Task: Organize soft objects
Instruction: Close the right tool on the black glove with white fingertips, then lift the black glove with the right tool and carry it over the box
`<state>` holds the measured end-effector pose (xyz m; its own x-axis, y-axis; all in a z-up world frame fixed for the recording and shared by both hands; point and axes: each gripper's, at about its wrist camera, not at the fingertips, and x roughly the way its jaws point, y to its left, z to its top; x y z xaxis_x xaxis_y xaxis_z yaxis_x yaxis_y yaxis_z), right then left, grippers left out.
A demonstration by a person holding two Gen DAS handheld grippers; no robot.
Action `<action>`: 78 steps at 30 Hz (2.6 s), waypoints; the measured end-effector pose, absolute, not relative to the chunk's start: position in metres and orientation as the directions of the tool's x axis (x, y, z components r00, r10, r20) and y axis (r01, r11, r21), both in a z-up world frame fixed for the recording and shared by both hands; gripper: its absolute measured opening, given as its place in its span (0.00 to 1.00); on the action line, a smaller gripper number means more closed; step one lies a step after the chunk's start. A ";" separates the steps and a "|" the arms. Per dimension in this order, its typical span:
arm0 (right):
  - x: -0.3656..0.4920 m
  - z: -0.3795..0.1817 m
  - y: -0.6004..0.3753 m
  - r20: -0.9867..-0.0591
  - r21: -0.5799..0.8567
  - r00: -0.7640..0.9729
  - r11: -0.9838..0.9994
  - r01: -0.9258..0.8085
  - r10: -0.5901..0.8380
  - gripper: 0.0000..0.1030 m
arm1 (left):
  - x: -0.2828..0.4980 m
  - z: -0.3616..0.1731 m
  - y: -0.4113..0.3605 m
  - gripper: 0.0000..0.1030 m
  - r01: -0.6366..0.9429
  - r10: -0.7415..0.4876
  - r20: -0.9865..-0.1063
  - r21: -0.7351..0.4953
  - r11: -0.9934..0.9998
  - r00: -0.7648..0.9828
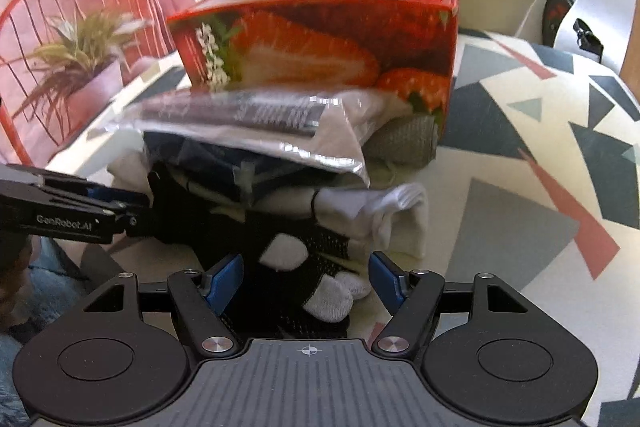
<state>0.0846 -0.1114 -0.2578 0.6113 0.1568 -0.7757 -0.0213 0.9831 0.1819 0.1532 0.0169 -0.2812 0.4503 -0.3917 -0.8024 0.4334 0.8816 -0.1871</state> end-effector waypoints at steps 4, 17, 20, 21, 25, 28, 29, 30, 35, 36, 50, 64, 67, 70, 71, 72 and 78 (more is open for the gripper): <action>0.089 -0.266 -0.107 -0.799 0.140 0.586 0.990 -0.031 0.131 0.65 | 0.155 -0.285 0.019 0.51 0.431 -0.403 -0.798 -0.202 0.879 0.448; 0.093 -0.273 -0.104 -0.820 0.140 0.555 0.989 -0.047 0.143 0.64 | 0.158 -0.290 0.015 0.50 0.465 -0.450 -0.780 -0.233 0.854 0.436; 0.092 -0.273 -0.103 -0.822 0.132 0.553 0.990 -0.048 0.137 0.64 | 0.156 -0.290 0.013 0.50 0.481 -0.444 -0.780 -0.213 0.851 0.441; 0.092 -0.274 -0.103 -0.822 0.132 0.553 0.990 -0.048 0.137 0.64 | 0.155 -0.291 0.012 0.47 0.485 -0.443 -0.780 -0.208 0.850 0.442; 0.093 -0.273 -0.103 -0.824 0.131 0.550 0.990 -0.047 0.135 0.64 | 0.155 -0.292 0.014 0.30 0.486 -0.461 -0.778 -0.232 0.843 0.427; 0.093 -0.274 -0.101 -0.825 0.126 0.549 0.991 -0.053 0.134 0.63 | 0.153 -0.293 0.013 0.24 0.490 -0.465 -0.778 -0.235 0.839 0.423; 0.093 -0.274 -0.101 -0.825 0.123 0.550 0.991 -0.053 0.132 0.62 | 0.152 -0.293 0.013 0.22 0.492 -0.468 -0.778 -0.239 0.837 0.419; 0.092 -0.274 -0.101 -0.824 0.122 0.550 0.991 -0.055 0.132 0.59 | 0.152 -0.293 0.013 0.21 0.492 -0.468 -0.778 -0.239 0.837 0.419; 0.090 -0.272 -0.103 -0.820 0.131 0.555 0.990 -0.051 0.137 0.35 | 0.150 -0.292 0.015 0.18 0.488 -0.467 -0.776 -0.239 0.840 0.424; 0.089 -0.272 -0.104 -0.820 0.133 0.556 0.990 -0.047 0.136 0.31 | 0.149 -0.292 0.016 0.17 0.486 -0.468 -0.775 -0.241 0.840 0.424; 0.076 -0.261 -0.104 -0.779 0.180 0.602 0.982 -0.051 0.174 0.14 | 0.136 -0.279 0.023 0.16 0.487 -0.464 -0.755 -0.221 0.845 0.463; 0.051 -0.232 -0.095 -0.719 0.148 0.678 0.987 -0.068 0.155 0.14 | 0.101 -0.243 0.024 0.16 0.520 -0.476 -0.675 -0.158 0.839 0.563; 0.043 -0.222 -0.094 -0.688 0.145 0.709 0.987 -0.075 0.155 0.14 | 0.094 -0.231 0.027 0.16 0.519 -0.479 -0.650 -0.149 0.842 0.590; 0.034 -0.210 -0.091 -0.651 0.136 0.744 0.987 -0.086 0.154 0.14 | 0.085 -0.217 0.027 0.16 0.535 -0.486 -0.617 -0.121 0.836 0.620; 0.031 -0.206 -0.090 -0.637 0.128 0.756 0.988 -0.087 0.150 0.14 | 0.082 -0.212 0.026 0.16 0.543 -0.490 -0.604 -0.110 0.833 0.628; 0.029 -0.201 -0.090 -0.625 0.122 0.767 0.989 -0.088 0.145 0.14 | 0.079 -0.208 0.025 0.16 0.549 -0.492 -0.595 -0.099 0.830 0.636; 0.023 -0.174 -0.090 -0.555 0.078 0.822 0.992 -0.098 0.125 0.14 | 0.077 -0.183 0.022 0.16 0.562 -0.502 -0.551 -0.070 0.824 0.667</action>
